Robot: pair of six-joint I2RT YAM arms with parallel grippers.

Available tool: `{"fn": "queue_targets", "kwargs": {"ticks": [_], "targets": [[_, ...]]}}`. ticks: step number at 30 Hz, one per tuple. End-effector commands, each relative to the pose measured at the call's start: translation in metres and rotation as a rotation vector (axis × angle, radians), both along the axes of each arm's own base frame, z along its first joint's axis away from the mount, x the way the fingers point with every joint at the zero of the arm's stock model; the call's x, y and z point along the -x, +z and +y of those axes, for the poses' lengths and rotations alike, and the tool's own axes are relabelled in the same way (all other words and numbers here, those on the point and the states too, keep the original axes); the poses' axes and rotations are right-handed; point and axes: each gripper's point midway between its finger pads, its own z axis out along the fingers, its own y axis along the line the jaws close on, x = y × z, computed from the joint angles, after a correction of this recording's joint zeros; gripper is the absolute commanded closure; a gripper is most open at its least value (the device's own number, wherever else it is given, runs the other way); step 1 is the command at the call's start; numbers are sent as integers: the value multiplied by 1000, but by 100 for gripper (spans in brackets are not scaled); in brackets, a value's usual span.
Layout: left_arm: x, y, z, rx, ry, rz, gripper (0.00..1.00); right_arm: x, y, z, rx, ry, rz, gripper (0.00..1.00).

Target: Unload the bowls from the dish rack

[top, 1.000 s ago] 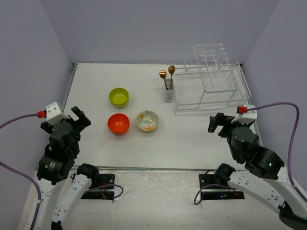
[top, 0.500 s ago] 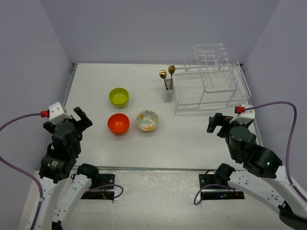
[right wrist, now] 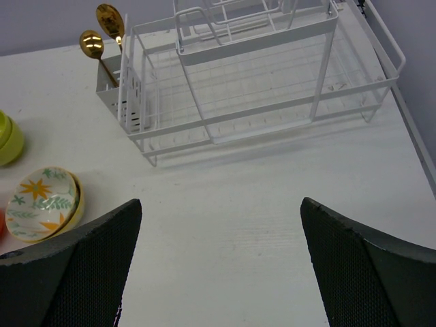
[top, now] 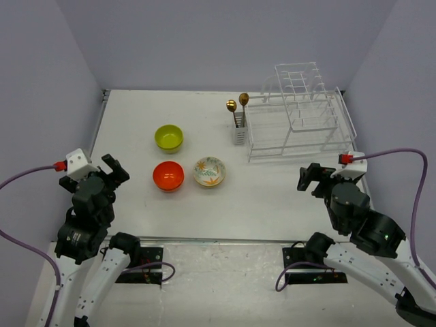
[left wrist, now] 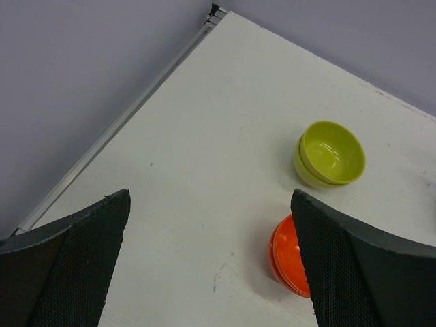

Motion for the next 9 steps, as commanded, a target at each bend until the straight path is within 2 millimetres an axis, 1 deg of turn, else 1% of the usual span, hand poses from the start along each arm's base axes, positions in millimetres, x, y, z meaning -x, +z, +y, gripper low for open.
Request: {"fn": "queue_targets", "kwargs": {"ticks": [1, 9], "targets": [[1, 8, 6, 21, 48, -53, 0, -2, 7, -2, -12, -20, -23, 1], [2, 7, 9, 25, 67, -52, 0, -5, 7, 0, -19, -27, -29, 1]]}}
